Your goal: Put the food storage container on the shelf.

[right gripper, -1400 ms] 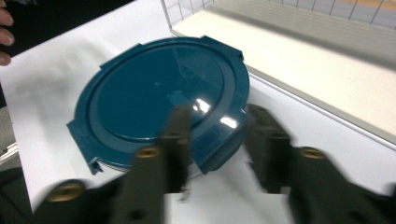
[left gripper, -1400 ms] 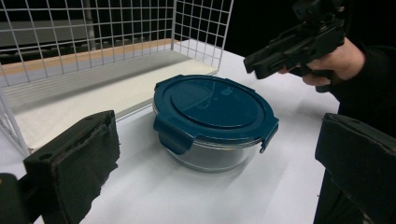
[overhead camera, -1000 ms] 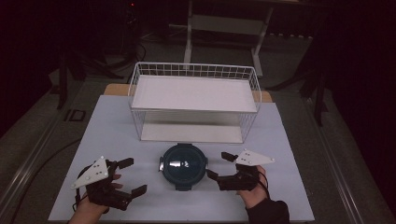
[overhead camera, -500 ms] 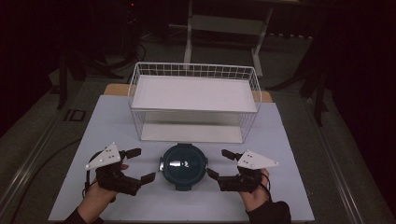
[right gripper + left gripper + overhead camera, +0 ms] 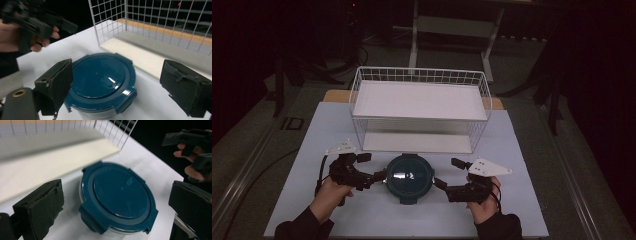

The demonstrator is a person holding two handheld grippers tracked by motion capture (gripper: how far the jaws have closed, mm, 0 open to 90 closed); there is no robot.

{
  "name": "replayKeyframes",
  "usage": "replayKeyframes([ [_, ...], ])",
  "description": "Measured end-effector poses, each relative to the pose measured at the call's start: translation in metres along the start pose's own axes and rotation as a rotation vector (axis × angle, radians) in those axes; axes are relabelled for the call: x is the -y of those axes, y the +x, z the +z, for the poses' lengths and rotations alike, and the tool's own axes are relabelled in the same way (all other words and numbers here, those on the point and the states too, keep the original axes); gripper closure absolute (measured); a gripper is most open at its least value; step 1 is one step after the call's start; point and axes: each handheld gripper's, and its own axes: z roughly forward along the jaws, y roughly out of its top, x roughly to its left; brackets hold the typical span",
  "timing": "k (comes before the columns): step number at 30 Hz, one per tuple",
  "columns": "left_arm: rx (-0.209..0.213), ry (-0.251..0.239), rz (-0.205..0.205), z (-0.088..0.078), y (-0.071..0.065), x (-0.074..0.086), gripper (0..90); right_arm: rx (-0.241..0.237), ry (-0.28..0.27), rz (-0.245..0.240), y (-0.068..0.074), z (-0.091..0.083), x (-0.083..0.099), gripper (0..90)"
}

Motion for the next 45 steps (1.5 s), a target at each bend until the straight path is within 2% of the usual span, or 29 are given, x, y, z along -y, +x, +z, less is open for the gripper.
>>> replayKeyframes([
  [2, -0.005, 0.025, -0.024, 0.007, 0.003, 0.002, 0.0, 0.033, 0.006, 0.008, 0.001, 0.001, 0.000, 11.1],
  [3, -0.003, 0.047, -0.043, 0.010, 0.005, 0.004, 0.0, 0.026, 0.006, 0.013, 0.000, 0.001, 0.001, 10.6],
  [5, 0.012, 0.071, -0.099, 0.016, 0.010, 0.006, 0.0, 0.039, 0.011, 0.017, 0.000, 0.003, 0.001, 10.7],
  [8, 0.044, 0.113, -0.203, 0.023, 0.019, 0.009, 0.0, 0.025, 0.022, 0.020, 0.001, 0.004, 0.003, 12.9],
  [9, 0.051, 0.131, -0.218, 0.025, 0.021, 0.009, 0.0, 0.014, 0.031, 0.021, 0.001, 0.005, 0.003, 13.5],
  [11, 0.037, 0.176, -0.244, 0.029, 0.025, 0.010, 0.0, 0.007, 0.036, 0.018, 0.002, 0.006, 0.005, 13.8],
  [12, 0.055, 0.186, -0.264, 0.030, 0.027, 0.011, 0.0, 0.003, 0.042, 0.017, 0.002, 0.006, 0.005, 14.3],
  [14, 0.056, 0.208, -0.310, 0.033, 0.031, 0.012, 0.0, -0.002, 0.046, 0.015, 0.003, 0.006, 0.006, 16.6],
  [19, 0.084, 0.256, -0.432, 0.037, 0.040, 0.017, 8.3, -0.004, 0.044, 0.018, 0.003, 0.007, 0.007, 17.7],
  [21, 0.090, 0.262, -0.473, 0.037, 0.044, 0.019, 15.1, 0.000, 0.048, 0.018, 0.003, 0.007, 0.008, 17.6],
  [22, 0.097, 0.263, -0.491, 0.038, 0.045, 0.020, 15.8, 0.004, 0.049, 0.016, 0.002, 0.006, 0.008, 17.6],
  [26, 0.127, 0.290, -0.533, 0.040, 0.048, 0.022, 22.1, 0.004, 0.056, 0.023, 0.002, 0.006, 0.009, 17.6],
  [28, 0.120, 0.289, -0.567, 0.040, 0.049, 0.022, 27.8, 0.003, 0.058, 0.024, 0.001, 0.006, 0.010, 17.6],
  [30, 0.117, 0.297, -0.573, 0.039, 0.050, 0.022, 30.9, 0.005, 0.057, 0.024, 0.002, 0.006, 0.010, 17.6],
  [33, 0.129, 0.306, -0.595, 0.039, 0.053, 0.023, 40.1, 0.004, 0.060, 0.024, 0.002, 0.006, 0.010, 17.7],
  [37, 0.173, 0.308, -0.634, 0.043, 0.057, 0.026, 49.0, -0.002, 0.066, 0.030, 0.001, 0.007, 0.011, 18.0],
  [40, 0.205, 0.303, -0.663, 0.046, 0.060, 0.027, 51.3, -0.002, 0.069, 0.030, 0.001, 0.007, 0.011, 18.0],
  [45, 0.221, 0.306, -0.648, 0.046, 0.062, 0.027, 52.3, -0.006, 0.077, 0.039, 0.001, 0.007, 0.012, 18.4],
])
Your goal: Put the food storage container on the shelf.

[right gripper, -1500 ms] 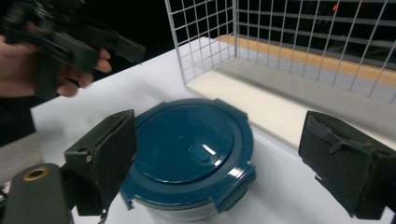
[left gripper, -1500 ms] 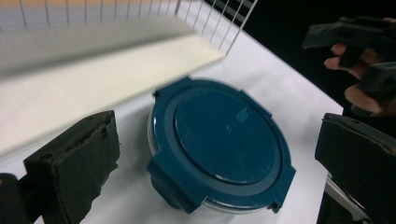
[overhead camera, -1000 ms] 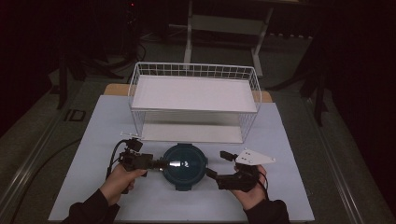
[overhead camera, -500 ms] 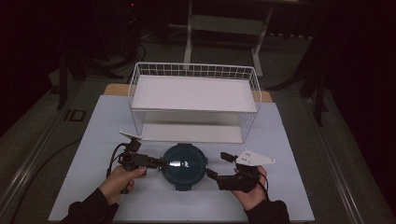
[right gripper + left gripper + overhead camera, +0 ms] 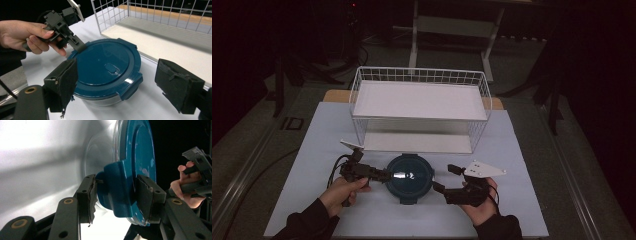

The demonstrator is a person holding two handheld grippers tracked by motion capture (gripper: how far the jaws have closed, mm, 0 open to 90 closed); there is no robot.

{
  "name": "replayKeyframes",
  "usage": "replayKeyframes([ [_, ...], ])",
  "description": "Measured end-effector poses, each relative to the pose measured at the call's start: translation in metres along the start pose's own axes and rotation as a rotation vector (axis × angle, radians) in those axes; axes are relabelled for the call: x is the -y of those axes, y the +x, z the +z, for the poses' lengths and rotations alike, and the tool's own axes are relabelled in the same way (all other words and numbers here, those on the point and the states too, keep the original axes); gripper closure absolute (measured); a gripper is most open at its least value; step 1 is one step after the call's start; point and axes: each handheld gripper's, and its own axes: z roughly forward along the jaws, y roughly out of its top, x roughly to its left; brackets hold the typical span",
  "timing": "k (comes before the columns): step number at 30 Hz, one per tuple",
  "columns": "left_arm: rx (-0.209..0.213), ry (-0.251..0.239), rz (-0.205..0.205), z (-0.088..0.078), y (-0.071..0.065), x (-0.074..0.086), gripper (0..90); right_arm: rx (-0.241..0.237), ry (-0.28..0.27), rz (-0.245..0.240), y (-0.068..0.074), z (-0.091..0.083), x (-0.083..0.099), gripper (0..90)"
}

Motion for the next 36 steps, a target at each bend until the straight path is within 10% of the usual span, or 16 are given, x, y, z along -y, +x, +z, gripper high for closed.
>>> replayKeyframes([
  [6, -0.004, -0.001, 0.043, -0.002, -0.002, 0.005, 52.9, -0.021, 0.030, 0.046, -0.003, 0.004, 0.003, 21.6],
  [20, -0.041, -0.041, 0.231, -0.008, -0.021, 0.027, 55.6, -0.127, 0.107, 0.325, -0.025, 0.020, 0.019, 31.9],
  [36, -0.032, -0.063, 0.333, -0.011, -0.024, 0.041, 57.4, -0.214, 0.170, 0.396, -0.028, 0.029, 0.030, 52.8],
])
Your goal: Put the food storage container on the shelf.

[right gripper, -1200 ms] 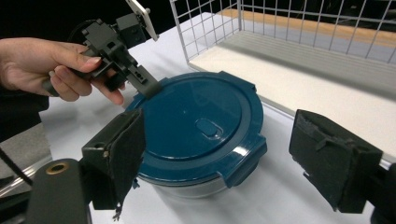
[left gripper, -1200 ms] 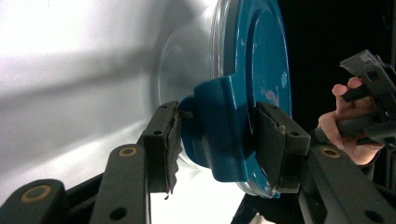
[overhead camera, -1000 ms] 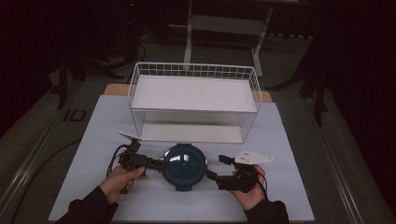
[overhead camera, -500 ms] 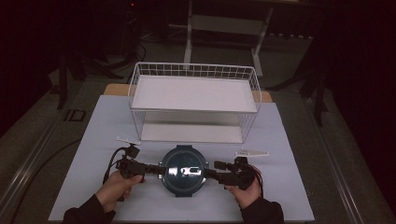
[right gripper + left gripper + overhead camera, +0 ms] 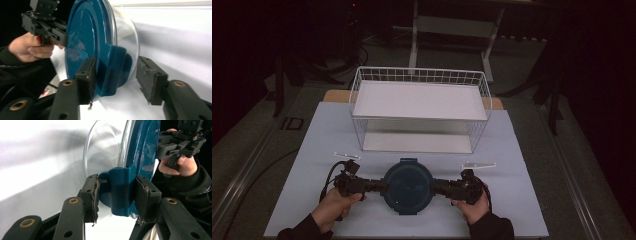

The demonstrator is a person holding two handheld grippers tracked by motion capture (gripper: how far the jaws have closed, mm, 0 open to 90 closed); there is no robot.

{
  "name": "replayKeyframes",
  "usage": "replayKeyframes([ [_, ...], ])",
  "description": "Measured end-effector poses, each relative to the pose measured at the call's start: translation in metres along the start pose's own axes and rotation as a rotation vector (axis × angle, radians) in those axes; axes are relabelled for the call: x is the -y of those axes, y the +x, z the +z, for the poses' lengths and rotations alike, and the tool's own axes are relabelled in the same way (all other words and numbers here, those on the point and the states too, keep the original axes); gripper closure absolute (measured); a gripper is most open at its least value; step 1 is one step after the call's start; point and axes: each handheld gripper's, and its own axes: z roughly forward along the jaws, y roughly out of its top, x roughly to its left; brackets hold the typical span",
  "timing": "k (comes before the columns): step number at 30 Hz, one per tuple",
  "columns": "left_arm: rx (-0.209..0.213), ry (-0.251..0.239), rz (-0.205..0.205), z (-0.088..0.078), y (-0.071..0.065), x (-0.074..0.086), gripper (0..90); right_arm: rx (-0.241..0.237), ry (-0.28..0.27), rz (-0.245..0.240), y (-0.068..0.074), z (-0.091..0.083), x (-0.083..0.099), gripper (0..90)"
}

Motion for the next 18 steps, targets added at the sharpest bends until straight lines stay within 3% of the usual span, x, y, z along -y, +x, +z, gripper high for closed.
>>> replayKeyframes([
  [4, 0.001, -0.007, 0.014, 0.000, -0.001, 0.002, 57.6, -0.026, 0.018, 0.016, 0.000, 0.003, 0.002, 55.7],
  [12, -0.021, -0.022, 0.043, 0.000, -0.006, 0.006, 57.4, -0.025, 0.011, 0.035, 0.002, 0.004, 0.005, 56.0],
  [18, -0.042, -0.041, 0.040, 0.001, -0.011, 0.007, 56.9, -0.029, 0.008, 0.070, 0.002, 0.002, 0.006, 56.6],
])
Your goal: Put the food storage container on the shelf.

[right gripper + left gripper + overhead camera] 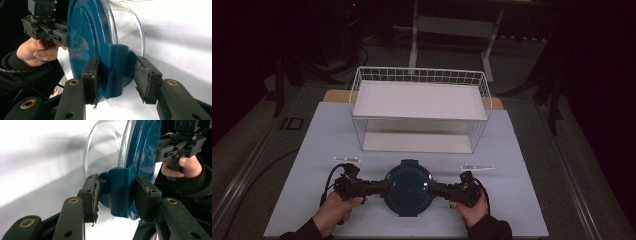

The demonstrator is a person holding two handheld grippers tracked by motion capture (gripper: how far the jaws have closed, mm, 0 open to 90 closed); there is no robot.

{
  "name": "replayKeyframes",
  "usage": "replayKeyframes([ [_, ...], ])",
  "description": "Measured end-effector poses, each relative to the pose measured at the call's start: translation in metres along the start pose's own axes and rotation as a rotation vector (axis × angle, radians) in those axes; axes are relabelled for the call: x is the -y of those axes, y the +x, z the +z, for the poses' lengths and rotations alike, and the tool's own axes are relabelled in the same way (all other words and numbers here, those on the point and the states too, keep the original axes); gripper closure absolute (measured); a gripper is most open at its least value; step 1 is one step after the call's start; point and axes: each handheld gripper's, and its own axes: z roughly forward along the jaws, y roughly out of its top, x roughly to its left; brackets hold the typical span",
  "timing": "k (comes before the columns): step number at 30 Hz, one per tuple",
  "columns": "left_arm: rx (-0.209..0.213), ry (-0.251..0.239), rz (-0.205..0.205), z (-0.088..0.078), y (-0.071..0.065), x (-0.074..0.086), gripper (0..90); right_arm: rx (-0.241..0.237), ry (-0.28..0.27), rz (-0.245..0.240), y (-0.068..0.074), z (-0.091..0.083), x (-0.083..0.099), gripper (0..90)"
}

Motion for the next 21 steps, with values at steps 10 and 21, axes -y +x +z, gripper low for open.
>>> replayKeyframes([
  [10, -0.010, -0.029, 0.043, -0.003, -0.010, -0.008, 56.8, -0.005, -0.025, -0.027, 0.004, -0.007, -0.007, 56.6],
  [21, -0.025, -0.095, 0.146, -0.006, -0.025, -0.040, 56.7, 0.005, -0.096, -0.117, 0.008, -0.025, -0.035, 56.6],
])
